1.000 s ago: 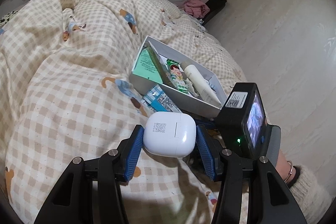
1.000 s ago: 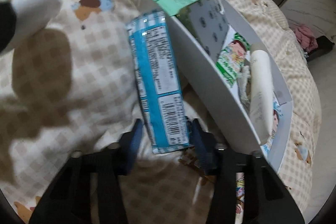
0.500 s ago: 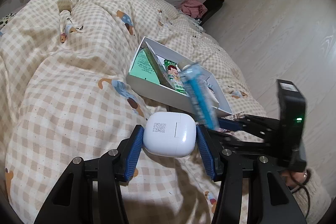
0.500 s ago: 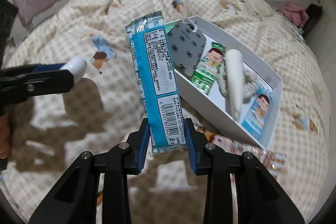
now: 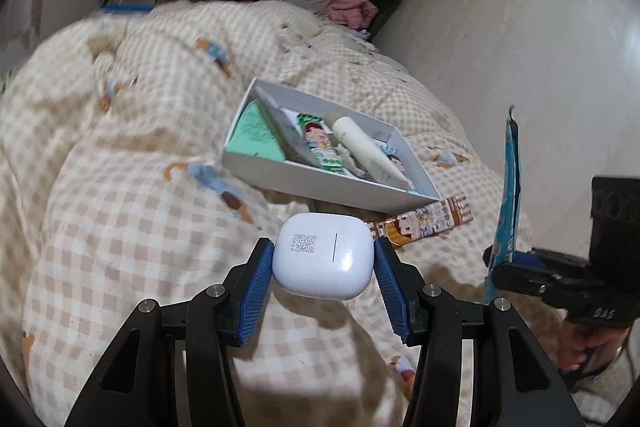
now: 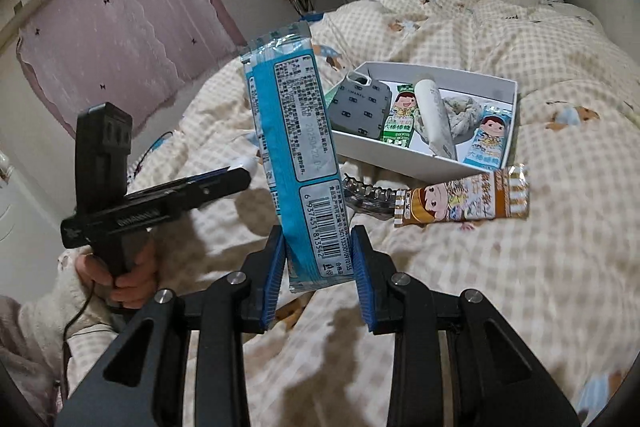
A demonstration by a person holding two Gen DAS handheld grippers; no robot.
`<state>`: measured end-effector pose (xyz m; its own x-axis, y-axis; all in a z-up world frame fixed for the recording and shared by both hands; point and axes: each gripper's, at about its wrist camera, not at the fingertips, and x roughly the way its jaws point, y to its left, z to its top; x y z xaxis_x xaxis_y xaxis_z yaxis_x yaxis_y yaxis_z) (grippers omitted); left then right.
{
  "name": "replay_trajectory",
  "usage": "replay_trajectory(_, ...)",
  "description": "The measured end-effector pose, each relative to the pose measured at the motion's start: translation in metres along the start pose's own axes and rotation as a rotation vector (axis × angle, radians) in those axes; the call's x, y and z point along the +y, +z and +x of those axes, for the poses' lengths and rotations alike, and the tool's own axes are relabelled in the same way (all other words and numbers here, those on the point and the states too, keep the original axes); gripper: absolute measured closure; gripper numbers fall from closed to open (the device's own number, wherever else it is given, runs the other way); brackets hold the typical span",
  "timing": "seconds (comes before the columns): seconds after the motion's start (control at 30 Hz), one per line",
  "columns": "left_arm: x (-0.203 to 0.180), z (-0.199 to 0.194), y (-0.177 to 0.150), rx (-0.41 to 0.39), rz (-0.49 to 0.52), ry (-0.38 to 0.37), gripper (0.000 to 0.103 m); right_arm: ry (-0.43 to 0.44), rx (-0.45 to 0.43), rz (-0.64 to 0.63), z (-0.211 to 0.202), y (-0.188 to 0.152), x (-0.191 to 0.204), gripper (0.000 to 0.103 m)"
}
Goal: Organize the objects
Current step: 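Lift the blue packet with the right tool while the left tool carries the earbud case toward the box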
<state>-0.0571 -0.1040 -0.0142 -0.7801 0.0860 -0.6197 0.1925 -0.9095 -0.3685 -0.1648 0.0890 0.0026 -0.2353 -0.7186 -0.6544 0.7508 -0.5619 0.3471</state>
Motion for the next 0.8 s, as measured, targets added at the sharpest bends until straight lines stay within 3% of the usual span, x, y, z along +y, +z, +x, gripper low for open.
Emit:
replay_trajectory(0.13,-0.024,-0.006,-0.005,-0.014,0.120,0.013,0.053,0.025,-0.059,0.010,-0.004,-0.015,0.001,0.069)
replay_trajectory(0.27,-0.035,-0.009,-0.009,-0.019,0.182,0.044,0.053,0.049,0.007,0.124,0.009,-0.029,-0.014,0.069)
replay_trajectory(0.43,-0.038,-0.009,-0.011,-0.003,0.191,0.049,0.053,0.085,0.030,0.190,0.014,-0.032,-0.026,0.069)
replay_trajectory(0.8,-0.034,0.002,-0.006,0.027,0.170,0.053,0.053,0.094,0.036,0.202,0.015,-0.035,-0.030,0.069)
